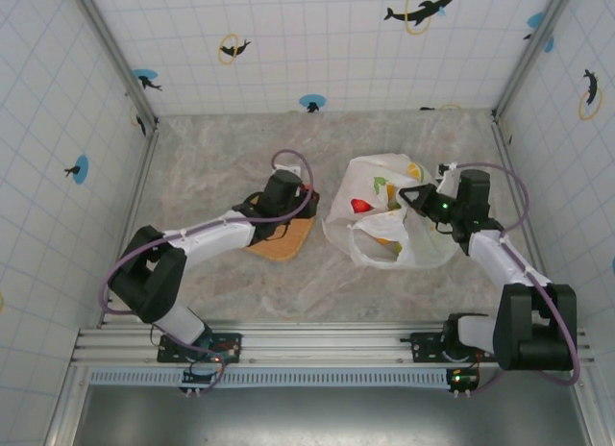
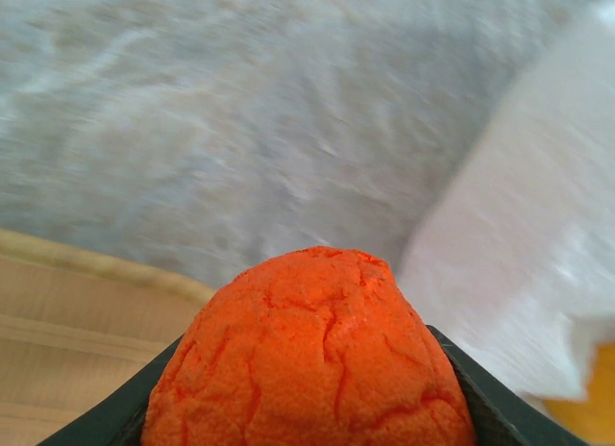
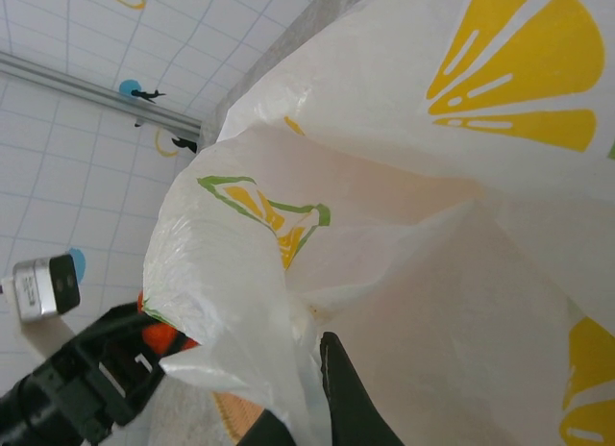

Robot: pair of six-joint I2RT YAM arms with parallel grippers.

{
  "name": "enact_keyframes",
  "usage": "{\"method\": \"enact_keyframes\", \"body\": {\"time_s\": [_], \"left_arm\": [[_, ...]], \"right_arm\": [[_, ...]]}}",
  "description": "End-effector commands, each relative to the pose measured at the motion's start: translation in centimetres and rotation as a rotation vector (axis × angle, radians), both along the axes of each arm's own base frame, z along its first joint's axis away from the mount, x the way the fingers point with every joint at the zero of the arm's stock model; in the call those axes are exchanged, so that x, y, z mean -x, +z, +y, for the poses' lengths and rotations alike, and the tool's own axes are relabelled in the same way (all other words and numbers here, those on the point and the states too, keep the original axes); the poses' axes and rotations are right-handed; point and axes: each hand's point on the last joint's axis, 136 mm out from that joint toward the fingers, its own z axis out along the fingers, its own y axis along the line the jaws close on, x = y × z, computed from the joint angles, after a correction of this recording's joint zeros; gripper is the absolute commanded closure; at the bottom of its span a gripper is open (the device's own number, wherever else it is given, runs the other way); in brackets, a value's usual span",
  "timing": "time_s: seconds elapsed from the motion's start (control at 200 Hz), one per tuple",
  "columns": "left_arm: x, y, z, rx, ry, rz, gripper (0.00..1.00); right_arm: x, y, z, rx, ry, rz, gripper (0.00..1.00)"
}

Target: Place the fruits into the plastic bag

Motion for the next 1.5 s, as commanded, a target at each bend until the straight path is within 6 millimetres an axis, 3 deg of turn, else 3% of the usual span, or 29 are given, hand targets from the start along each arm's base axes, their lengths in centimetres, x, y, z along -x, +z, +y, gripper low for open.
{"method": "enact_keyframes", "body": {"time_s": [0.0,0.125,0.315,0.335,0.555,0.711,0.926,1.121,1.496], "left_arm": [[2.7,2.0,-4.0,0.062,-0.155,-0.039,0.46],[5.9,2.3,-7.5,0.101,-0.318,-0.045,0.46],[9.0,0.0,-11.0,0.102,-0.471,0.013,0.46],[8.7,1.1,-12.0,0.122,-0.484,-0.006,0.46],[8.9,1.8,-16.9,0.195,-0.568,-0.007,0.46],[8.6,1.8,-19.4,0.217,-0.597,-0.007,0.45],[10.0,-0.1,-20.2,0.206,-0.643,0.032,0.42],[11.4,-2.0,-20.2,0.186,-0.673,0.076,0.37],[11.3,-1.1,-19.5,0.161,-0.674,0.032,0.21]], "right_arm": [[-0.1,0.2,0.2,0.004,0.015,-0.022,1.00],[-0.6,1.5,0.1,0.013,0.018,-0.043,1.00],[-0.9,3.3,0.3,0.005,0.020,-0.081,1.00],[-0.9,3.4,0.4,0.003,0.020,-0.082,1.00],[-0.4,4.6,1.2,-0.013,0.039,-0.103,1.00],[-0.2,5.5,1.5,-0.026,0.050,-0.119,1.00],[-0.3,7.0,1.2,-0.012,0.039,-0.158,1.00],[-0.6,5.9,1.1,-0.019,0.033,-0.134,1.00],[-0.4,4.4,1.0,-0.016,0.029,-0.107,1.00]]}}
